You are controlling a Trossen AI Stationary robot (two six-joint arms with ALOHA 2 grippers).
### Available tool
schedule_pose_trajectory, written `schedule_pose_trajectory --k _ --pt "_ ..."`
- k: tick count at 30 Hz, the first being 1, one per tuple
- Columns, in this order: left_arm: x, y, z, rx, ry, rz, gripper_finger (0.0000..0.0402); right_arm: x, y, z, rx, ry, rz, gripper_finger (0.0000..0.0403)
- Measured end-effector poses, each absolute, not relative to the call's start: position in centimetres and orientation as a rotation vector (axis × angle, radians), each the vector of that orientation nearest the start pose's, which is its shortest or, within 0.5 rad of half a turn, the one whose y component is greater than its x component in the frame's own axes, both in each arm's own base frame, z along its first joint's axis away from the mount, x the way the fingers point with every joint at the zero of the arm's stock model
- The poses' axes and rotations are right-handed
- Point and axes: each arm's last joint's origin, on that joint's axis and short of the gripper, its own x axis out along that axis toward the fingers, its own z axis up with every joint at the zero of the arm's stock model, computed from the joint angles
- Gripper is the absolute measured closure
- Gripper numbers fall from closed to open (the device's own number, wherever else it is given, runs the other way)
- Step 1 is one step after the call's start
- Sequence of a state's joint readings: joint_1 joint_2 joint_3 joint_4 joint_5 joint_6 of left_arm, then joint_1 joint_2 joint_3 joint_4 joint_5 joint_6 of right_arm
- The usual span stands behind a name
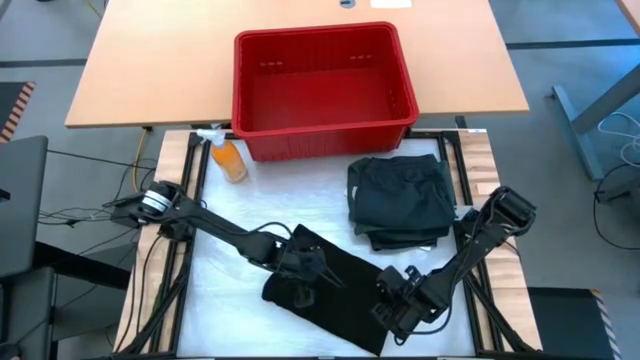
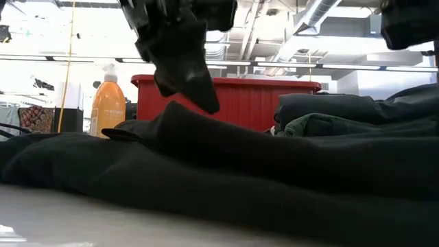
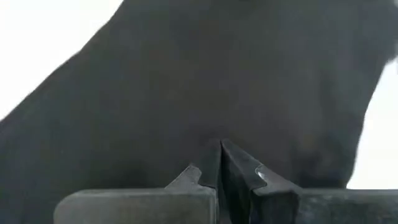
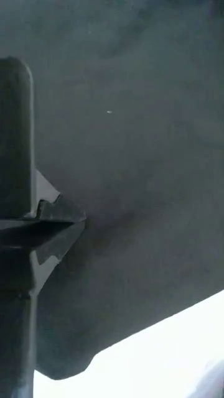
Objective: Fold Laundry from Bin
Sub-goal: Fold the black shirt
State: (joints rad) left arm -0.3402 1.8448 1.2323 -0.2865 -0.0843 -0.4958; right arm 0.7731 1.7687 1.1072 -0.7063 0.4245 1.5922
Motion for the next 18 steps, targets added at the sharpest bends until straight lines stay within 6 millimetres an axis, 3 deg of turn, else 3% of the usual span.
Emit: schedule_pose_trajectory --k 7,14,18 --pt "35.4 -12.5 17.1 -0.272 1.132 -0.028 0.0401 24.0 20.1 15.3 0.641 0.997 -0.643 0.0388" --pt "34.1 -13.5 18.9 -0.363 1.222 -0.118 0.0401 24.6 19.3 15.2 0.637 1.003 -0.654 0.0377" --pt "32.5 -15.2 20.0 -0.431 1.432 -0.297 0.0401 24.9 18.8 15.2 0.643 1.004 -0.677 0.0386"
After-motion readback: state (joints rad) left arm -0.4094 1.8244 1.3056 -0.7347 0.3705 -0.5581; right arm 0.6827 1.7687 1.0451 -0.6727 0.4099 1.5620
